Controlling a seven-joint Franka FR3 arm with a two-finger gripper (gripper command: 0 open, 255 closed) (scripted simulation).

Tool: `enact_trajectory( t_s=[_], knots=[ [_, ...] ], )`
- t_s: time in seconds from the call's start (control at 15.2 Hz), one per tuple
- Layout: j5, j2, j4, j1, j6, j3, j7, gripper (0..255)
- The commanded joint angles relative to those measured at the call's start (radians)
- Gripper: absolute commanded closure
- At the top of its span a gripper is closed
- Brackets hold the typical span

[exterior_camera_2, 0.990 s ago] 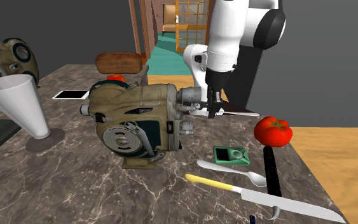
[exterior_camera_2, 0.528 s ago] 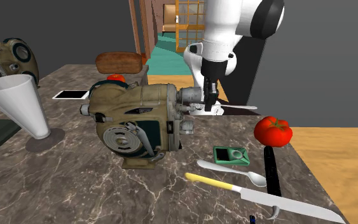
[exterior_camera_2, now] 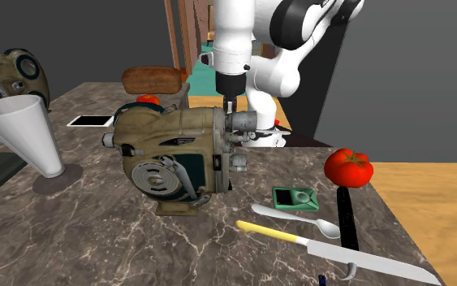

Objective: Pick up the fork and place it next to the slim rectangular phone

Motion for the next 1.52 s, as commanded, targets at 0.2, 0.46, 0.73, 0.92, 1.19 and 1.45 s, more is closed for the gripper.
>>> enact_trajectory(
  t_s=[0.2, 0.46, 0.73, 0.92, 1.19, 1.45],
  knots=[
    [-0.097, 0.14, 0.044, -0.128, 0.093, -0.092, -0.134, 255],
    [-0.163, 0.273, 0.107, -0.214, 0.162, -0.151, -0.219, 255],
    [-0.219, 0.414, 0.19, -0.284, 0.218, -0.201, -0.289, 255],
    [-0.255, 0.52, 0.264, -0.327, 0.249, -0.233, -0.333, 255],
    [-0.293, 0.66, 0.377, -0.372, 0.274, -0.272, -0.385, 255],
    [-0.321, 0.796, 0.505, -0.406, 0.281, -0.305, -0.431, 255]
  ],
)
